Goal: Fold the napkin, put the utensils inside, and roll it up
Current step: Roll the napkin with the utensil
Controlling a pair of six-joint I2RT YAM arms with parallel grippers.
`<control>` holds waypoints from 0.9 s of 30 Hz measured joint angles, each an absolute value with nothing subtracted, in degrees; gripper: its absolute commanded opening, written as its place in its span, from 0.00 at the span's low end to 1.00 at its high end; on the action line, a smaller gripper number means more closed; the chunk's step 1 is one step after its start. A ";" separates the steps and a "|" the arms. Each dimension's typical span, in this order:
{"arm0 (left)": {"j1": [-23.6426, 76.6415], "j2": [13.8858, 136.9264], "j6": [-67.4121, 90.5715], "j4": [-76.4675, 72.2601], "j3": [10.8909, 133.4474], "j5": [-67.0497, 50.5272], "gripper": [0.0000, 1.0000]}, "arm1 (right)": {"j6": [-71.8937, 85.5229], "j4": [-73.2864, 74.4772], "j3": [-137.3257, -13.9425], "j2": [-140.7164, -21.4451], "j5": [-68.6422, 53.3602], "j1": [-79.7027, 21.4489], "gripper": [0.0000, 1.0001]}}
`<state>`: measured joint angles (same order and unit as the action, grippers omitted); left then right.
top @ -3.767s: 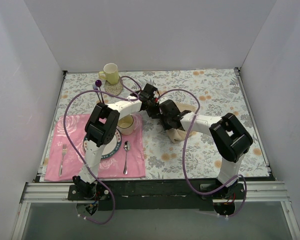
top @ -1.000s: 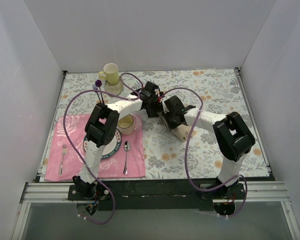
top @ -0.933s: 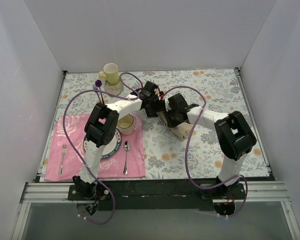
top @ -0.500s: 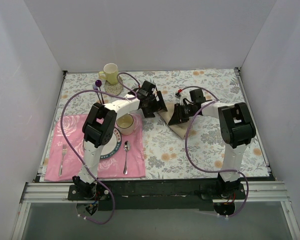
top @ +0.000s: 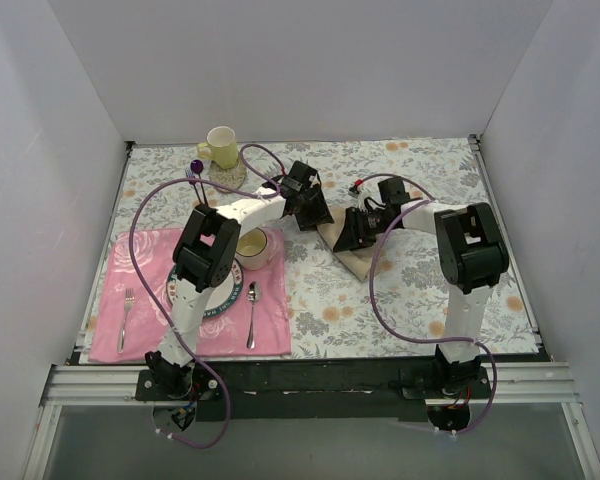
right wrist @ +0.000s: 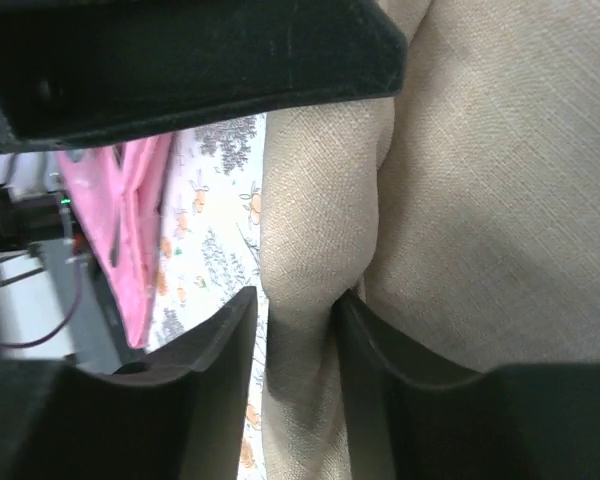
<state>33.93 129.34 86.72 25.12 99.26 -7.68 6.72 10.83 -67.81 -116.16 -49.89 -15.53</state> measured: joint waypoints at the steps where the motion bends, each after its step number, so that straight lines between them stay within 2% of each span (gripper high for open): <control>1: 33.93 129.32 86.76 24.97 99.15 -7.60 0.24 | 6.37 11.60 -67.99 -115.50 -48.36 -15.92 0.58; 4: 33.93 129.01 86.80 24.47 98.63 -7.53 0.23 | 5.21 14.55 -68.03 -111.63 -39.81 -18.70 0.62; 10: 33.93 128.79 86.80 23.97 98.17 -7.51 0.22 | 4.10 18.20 -66.65 -102.52 -14.92 -28.03 0.68; 14: 33.93 128.73 86.83 23.75 97.95 -7.73 0.22 | 3.62 18.55 -66.76 -100.09 -0.80 -34.48 0.68; 18: 33.93 128.68 86.83 23.68 97.86 -7.99 0.22 | 2.79 20.01 -68.07 -102.52 8.25 -39.00 0.67; 24: 33.47 128.68 87.20 23.77 97.86 -9.06 0.22 | 3.84 20.67 -70.74 -107.00 15.35 -40.53 0.58; 27: 33.47 128.68 87.35 23.77 97.86 -9.13 0.31 | 4.25 20.27 -70.85 -107.57 16.38 -40.51 0.44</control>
<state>33.47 128.68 87.35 23.77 97.86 -9.13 4.25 20.27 -70.85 -107.57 16.38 -40.51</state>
